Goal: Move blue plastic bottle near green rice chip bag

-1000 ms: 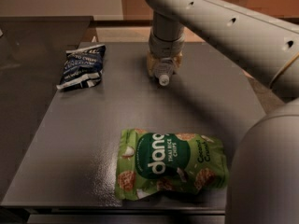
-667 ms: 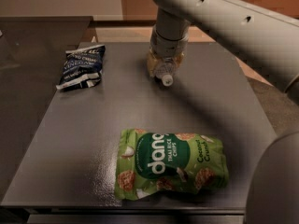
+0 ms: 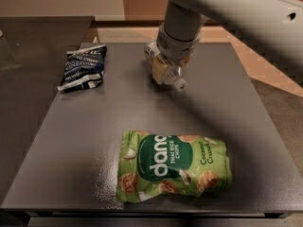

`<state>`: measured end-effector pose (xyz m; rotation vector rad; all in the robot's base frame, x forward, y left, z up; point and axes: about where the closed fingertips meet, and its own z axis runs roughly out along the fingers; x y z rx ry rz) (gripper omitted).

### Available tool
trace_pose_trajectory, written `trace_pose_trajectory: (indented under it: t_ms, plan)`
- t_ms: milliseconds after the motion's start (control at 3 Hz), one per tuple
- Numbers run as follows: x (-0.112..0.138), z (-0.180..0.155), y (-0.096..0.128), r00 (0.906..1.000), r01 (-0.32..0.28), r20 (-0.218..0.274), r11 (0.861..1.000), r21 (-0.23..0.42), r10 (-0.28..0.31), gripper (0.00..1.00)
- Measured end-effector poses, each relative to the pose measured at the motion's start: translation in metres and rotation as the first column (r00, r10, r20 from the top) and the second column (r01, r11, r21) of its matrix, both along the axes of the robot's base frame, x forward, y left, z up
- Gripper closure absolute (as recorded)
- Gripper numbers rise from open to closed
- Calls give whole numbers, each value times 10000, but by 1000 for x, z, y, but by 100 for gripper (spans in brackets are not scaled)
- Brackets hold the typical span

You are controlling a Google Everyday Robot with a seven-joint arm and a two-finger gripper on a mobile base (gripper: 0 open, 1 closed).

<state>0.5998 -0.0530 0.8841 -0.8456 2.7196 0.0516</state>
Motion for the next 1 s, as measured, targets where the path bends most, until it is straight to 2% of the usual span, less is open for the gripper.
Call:
trace_pose_trajectory:
  t_ms: [333, 667, 1000]
  plan:
    - [-33, 5, -4, 9947, -1008, -213, 9944, -314, 1001, 100]
    - [-62, 5, -6, 9836, -1749, -530, 9836, -429, 1726, 100]
    - [-85, -1, -10, 9740, -2150, -821, 9759, -384, 2113, 100]
